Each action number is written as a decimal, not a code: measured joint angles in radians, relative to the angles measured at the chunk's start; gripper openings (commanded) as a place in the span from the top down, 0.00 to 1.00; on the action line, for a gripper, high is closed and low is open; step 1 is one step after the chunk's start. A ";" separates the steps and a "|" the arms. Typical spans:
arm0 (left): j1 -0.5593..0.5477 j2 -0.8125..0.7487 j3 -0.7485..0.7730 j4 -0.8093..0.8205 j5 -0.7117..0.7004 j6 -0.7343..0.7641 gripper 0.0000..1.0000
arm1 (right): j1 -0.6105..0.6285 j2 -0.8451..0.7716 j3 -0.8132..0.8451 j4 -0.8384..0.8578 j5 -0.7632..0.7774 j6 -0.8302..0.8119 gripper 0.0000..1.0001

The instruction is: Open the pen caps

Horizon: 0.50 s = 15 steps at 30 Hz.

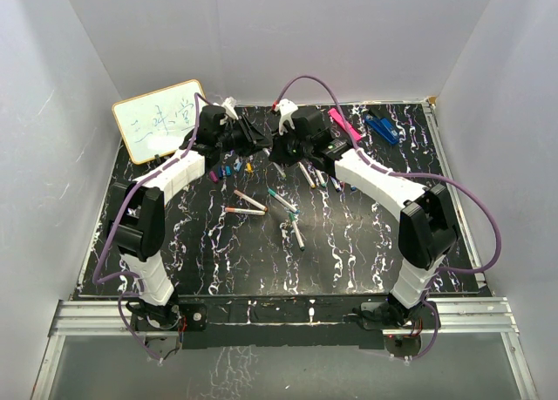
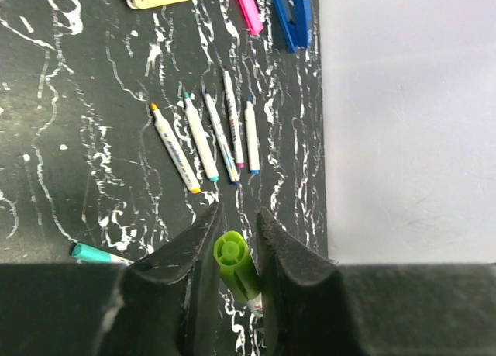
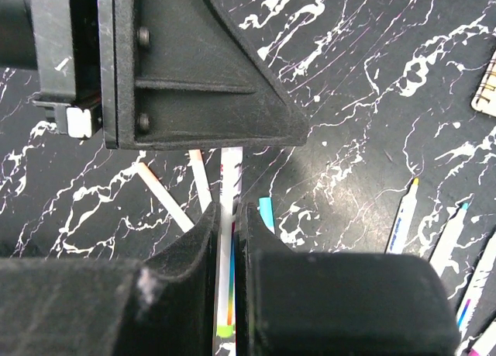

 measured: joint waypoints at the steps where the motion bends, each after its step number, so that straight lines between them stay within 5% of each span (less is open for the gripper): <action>1: 0.000 0.000 0.001 0.003 0.001 -0.004 0.91 | 0.000 0.000 -0.002 -0.002 -0.002 0.000 1.00; 4: -0.005 0.000 0.005 0.013 0.014 -0.014 1.00 | 0.001 0.003 -0.007 -0.003 -0.004 0.000 0.99; 7: -0.006 0.000 0.005 0.014 0.016 -0.016 1.00 | 0.001 0.004 -0.007 -0.005 -0.006 0.001 0.65; 9: -0.006 0.000 0.005 0.014 0.015 -0.011 1.00 | 0.001 0.004 -0.007 -0.005 -0.011 -0.001 0.51; 15: -0.005 0.000 0.005 0.010 0.017 -0.007 1.00 | 0.001 0.004 -0.007 -0.002 -0.014 0.000 0.44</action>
